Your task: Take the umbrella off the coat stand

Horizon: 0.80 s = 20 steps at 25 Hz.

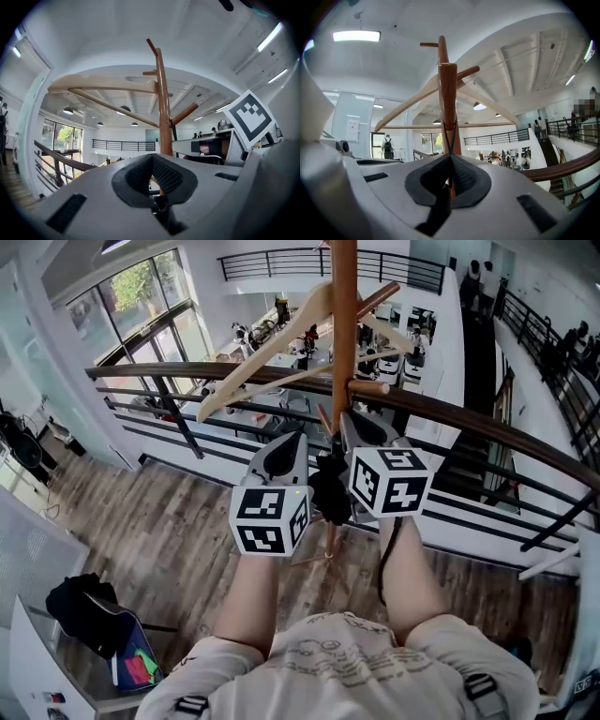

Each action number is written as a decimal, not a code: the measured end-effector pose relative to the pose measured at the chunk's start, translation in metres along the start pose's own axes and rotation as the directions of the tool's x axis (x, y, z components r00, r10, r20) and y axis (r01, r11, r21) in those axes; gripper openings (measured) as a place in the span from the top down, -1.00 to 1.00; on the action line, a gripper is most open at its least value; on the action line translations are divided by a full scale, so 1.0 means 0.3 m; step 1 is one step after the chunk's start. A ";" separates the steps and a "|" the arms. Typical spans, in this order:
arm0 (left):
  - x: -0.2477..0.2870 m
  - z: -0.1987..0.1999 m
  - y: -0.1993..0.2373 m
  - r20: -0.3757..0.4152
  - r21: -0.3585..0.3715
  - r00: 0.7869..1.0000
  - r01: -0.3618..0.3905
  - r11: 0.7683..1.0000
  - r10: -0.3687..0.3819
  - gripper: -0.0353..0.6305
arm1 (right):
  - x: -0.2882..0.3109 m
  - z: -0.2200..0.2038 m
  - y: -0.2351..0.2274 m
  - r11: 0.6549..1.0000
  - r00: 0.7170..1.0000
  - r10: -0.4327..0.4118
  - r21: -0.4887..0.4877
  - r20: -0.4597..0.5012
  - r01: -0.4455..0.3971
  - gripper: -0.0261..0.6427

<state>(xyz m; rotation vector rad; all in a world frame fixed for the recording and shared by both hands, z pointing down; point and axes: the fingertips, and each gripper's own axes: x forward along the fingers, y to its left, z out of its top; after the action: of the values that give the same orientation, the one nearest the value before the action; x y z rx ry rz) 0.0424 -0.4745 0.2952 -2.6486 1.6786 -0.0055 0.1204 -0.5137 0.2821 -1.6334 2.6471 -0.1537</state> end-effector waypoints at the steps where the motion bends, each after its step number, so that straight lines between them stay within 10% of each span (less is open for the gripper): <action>1: 0.002 -0.001 0.001 0.000 0.000 1.000 -0.002 1.000 0.002 0.90 | -0.002 0.000 0.001 1.000 1.000 0.014 0.017 0.005 -0.014 0.91; 20: 0.026 0.018 -0.013 0.028 -0.008 1.000 0.013 1.000 -0.013 0.90 | -0.134 0.125 0.003 0.994 0.993 0.054 0.087 0.106 -0.063 0.91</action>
<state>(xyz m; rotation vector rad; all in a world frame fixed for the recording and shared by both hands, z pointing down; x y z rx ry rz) 0.0491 -0.4798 0.2899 -2.6521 1.6567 0.0386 0.1405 -0.4800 0.2436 -1.4927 2.5681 -0.1797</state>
